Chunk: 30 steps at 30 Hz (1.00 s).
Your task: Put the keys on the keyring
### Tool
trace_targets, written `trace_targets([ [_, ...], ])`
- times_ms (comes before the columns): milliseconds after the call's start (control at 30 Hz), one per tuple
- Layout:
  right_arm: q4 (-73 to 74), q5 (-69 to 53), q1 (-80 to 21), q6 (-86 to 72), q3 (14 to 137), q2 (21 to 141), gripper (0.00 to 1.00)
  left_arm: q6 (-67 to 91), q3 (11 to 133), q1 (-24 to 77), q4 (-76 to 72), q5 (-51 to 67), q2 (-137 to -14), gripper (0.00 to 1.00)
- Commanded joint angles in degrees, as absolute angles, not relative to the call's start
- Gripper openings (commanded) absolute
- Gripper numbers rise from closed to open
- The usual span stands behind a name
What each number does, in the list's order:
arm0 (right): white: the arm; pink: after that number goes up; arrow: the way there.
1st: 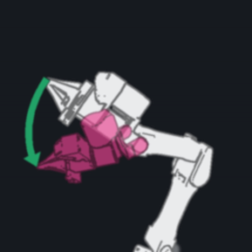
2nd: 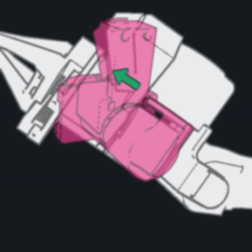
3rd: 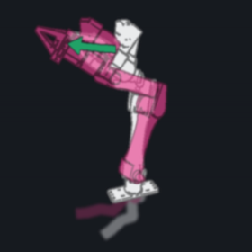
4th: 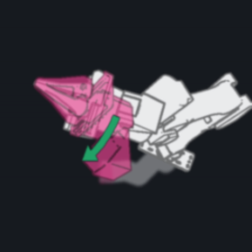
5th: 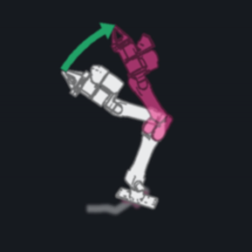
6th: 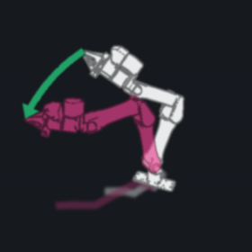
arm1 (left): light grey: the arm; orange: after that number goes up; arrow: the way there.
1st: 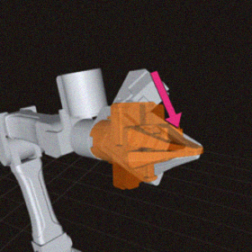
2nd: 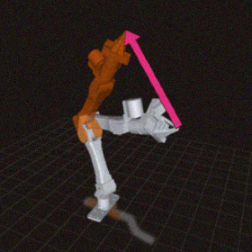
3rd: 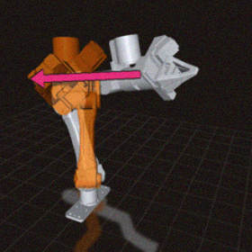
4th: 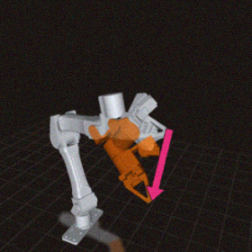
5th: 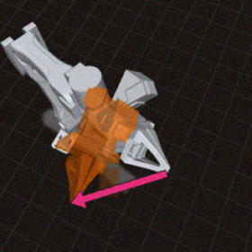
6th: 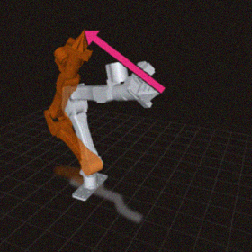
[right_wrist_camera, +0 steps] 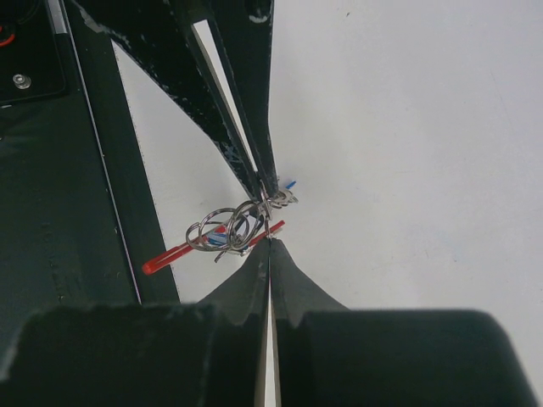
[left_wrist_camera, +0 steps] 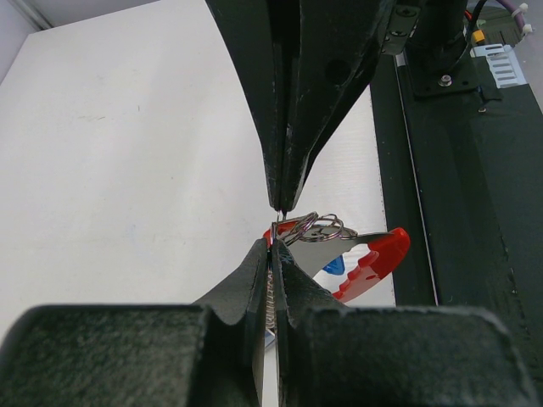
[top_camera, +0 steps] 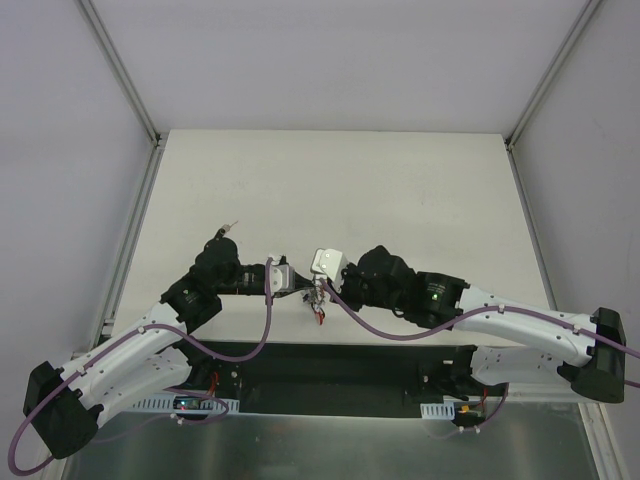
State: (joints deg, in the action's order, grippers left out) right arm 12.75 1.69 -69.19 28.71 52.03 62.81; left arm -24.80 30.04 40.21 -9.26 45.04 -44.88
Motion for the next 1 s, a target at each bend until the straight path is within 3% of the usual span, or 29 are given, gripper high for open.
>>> trace_targets([
  [0, 10.4, 2.0, -69.0, 27.7, 53.5, 62.4, 0.01, -25.2, 30.3, 40.9, -13.2, 47.9, -44.6, 0.0],
  [967, 12.5, 2.9, -68.6, 27.8, 53.5, 62.8, 0.01, -25.1, 30.1, 40.9, -13.4, 45.4, -44.0, 0.0],
])
